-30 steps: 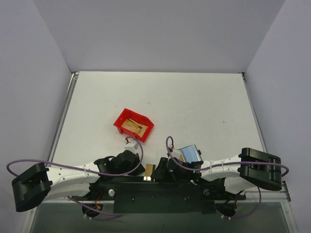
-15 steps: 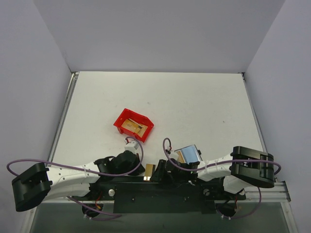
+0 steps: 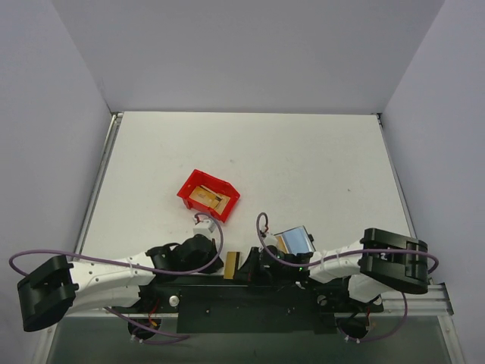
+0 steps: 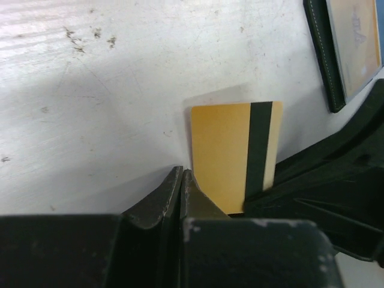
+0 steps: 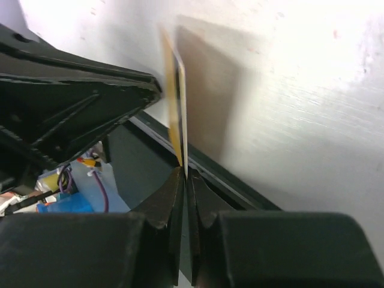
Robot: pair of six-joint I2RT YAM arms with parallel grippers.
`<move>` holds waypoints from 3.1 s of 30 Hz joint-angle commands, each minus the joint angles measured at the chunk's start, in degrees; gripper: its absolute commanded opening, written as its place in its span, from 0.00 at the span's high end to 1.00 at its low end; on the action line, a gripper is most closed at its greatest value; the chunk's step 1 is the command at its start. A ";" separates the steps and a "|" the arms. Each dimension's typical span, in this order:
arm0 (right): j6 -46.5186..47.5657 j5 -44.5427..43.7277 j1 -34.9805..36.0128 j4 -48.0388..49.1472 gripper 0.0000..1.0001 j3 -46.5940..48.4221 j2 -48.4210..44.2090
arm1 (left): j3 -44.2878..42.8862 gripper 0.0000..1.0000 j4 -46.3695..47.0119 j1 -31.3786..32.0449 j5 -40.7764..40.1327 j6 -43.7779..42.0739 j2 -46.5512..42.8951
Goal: Put the credit cards into the card holder
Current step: Pick up the credit card at the corner of the board.
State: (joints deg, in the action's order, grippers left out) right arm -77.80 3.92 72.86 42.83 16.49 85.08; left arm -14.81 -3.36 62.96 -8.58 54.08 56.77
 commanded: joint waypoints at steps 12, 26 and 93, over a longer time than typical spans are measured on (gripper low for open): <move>17.41 -9.56 -12.11 -31.75 1.00 3.81 -26.54 | -15.16 0.74 -10.62 -11.44 -4.17 -10.49 -7.20; 33.76 12.84 -27.76 -28.77 1.00 10.93 -20.31 | -17.45 0.58 -0.17 -20.59 7.86 -17.78 -6.06; 25.16 44.94 -38.93 7.97 1.00 4.60 -15.64 | -4.00 0.24 44.91 -29.21 35.38 -1.09 4.83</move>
State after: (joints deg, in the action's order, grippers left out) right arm -52.75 46.57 34.15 45.12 21.39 70.41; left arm -19.38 32.51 33.91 23.97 50.35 59.44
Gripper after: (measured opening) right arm 0.002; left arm 0.778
